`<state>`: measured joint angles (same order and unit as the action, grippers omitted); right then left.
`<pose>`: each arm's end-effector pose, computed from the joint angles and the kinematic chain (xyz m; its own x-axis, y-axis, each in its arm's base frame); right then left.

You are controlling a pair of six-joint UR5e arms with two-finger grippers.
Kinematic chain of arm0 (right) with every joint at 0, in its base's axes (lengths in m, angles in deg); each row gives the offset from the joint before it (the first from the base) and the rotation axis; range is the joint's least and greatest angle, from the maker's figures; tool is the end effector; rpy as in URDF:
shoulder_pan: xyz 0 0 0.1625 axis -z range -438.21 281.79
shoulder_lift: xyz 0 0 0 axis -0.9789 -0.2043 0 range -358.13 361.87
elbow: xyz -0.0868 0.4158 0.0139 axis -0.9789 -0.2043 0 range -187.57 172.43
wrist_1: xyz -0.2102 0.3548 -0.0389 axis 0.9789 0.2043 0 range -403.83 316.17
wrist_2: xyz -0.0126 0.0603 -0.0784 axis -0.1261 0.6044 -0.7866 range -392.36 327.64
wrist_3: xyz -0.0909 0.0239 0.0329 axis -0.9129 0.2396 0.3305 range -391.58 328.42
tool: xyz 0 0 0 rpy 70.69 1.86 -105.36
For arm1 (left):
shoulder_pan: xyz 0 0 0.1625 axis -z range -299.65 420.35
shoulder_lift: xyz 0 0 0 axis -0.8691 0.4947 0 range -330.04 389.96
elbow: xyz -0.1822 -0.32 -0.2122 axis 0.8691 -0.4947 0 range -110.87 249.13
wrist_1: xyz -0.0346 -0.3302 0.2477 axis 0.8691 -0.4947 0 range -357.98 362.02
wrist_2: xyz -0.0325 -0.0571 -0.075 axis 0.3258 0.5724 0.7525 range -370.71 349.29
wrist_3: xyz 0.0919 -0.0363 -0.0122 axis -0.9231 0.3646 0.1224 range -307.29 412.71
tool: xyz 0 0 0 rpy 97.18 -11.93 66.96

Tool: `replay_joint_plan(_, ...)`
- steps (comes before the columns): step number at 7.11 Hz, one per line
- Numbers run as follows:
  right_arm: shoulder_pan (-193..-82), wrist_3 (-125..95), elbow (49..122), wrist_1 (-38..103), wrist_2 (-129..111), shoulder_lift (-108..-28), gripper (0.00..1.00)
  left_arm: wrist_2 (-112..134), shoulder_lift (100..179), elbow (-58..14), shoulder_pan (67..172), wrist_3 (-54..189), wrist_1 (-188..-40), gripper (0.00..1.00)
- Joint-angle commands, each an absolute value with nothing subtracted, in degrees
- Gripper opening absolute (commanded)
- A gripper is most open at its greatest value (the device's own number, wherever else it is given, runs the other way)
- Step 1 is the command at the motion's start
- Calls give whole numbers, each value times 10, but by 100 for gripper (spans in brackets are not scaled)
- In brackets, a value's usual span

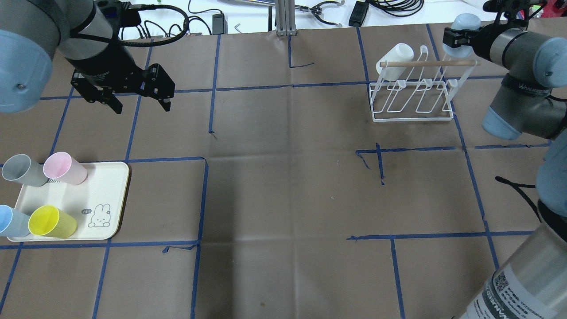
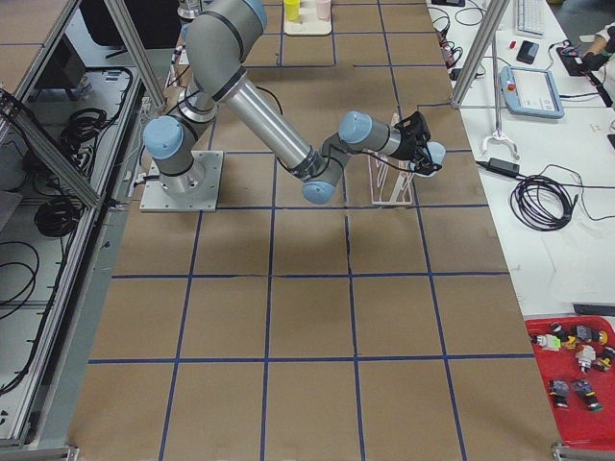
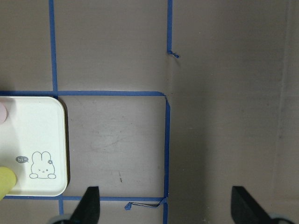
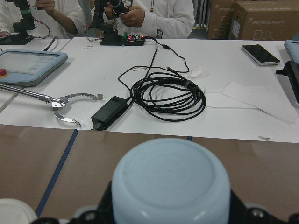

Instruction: Transfer IKEA cup to right arm and place on rack

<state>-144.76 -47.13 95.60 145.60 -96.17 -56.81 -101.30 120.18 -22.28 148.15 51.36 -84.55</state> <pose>-0.0885 -0.6495 0.2811 -0.9929 -0.1166 -0.0248 -0.0390 0.5146 -0.8565 -0.1130 -0.5012 0.4799 -0.9998 -0.0150 -0.0110 -0.0147 0.9994 -0.0311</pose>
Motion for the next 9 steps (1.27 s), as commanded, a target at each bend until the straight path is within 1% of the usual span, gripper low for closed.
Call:
replay_joint_plan(1,-1450,-471,964,1457,-963,-572,32,-1013,1201,-223,1482,512,-845,99)
replay_joint_plan(2,-1450,-471,972,1457,-962,-572,32,-1013,1203,-223,1482,512,-845,99)
replay_joint_plan(3,-1450,-470,973,1458,-961,-572,38,-1013,1202,-223,1482,512,-845,99)
replay_joint_plan(4,-1450,-470,972,1464,-961,-572,77,-1013,1202,-223,1482,512,-845,99)
replay_joint_plan(5,-1450,-468,972,1463,-961,-572,99,-1013,1202,-223,1482,513,-845,99)
replay_joint_plan(9,-1450,-465,968,1456,-962,-581,100,-1013,1202,-225,1482,512,-846,99)
